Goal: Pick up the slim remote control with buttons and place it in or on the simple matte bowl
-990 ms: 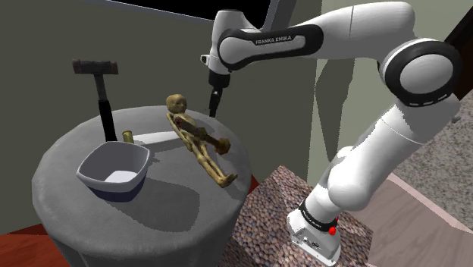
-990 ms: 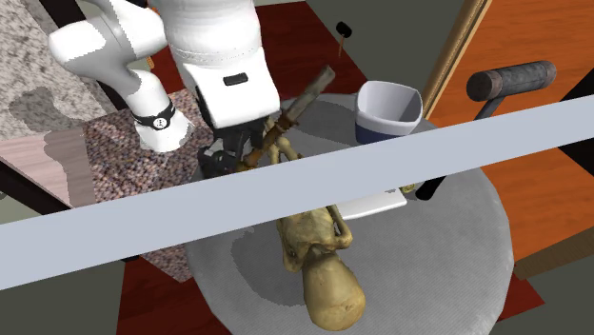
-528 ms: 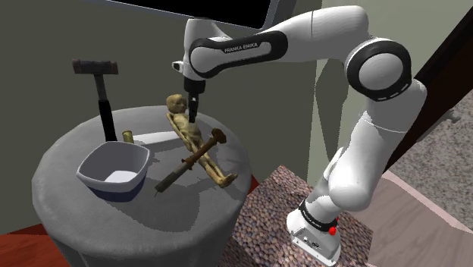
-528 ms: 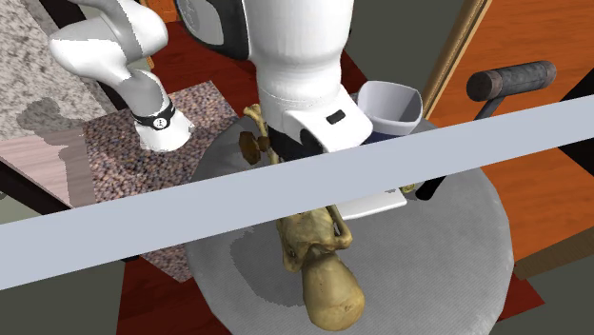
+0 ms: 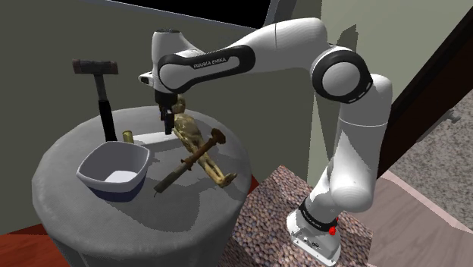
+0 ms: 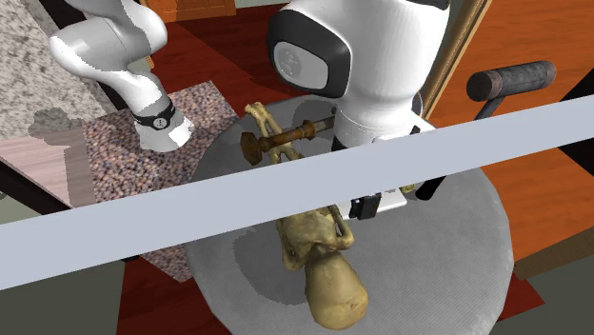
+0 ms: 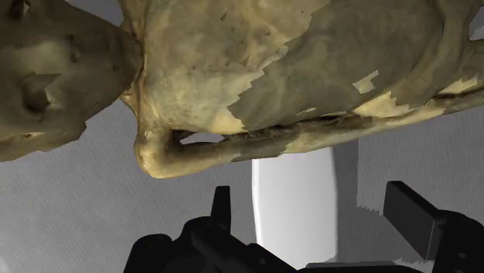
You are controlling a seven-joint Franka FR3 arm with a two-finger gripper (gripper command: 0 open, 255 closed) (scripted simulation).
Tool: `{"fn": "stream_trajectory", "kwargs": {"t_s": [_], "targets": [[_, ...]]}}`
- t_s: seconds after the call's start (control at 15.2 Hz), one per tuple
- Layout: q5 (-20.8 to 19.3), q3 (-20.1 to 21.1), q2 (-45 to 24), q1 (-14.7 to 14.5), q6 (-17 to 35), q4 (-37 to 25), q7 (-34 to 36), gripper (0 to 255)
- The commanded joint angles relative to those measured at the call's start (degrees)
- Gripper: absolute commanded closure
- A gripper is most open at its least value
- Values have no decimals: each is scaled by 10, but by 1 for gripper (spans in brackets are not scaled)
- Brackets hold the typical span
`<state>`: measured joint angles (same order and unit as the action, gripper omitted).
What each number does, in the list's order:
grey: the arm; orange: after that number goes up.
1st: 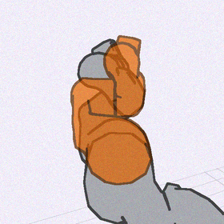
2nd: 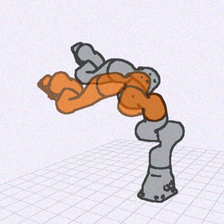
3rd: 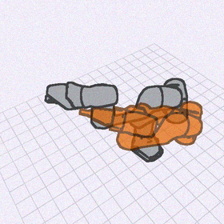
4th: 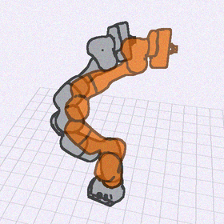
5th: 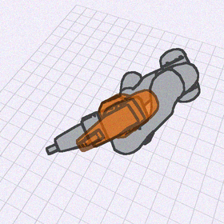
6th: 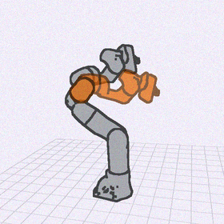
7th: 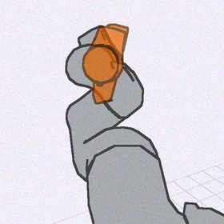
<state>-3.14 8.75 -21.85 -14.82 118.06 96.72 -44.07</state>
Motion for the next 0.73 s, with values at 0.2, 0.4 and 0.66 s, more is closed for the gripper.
{"fn": "stream_trajectory", "kwargs": {"t_s": [0.2,0.4,0.66], "targets": [[-9,9,-37,-10,17,-21,-22,0],[-11,8,-46,-10,36,-11,-21,0],[-12,7,-55,-11,52,-4,-20,0]]}}
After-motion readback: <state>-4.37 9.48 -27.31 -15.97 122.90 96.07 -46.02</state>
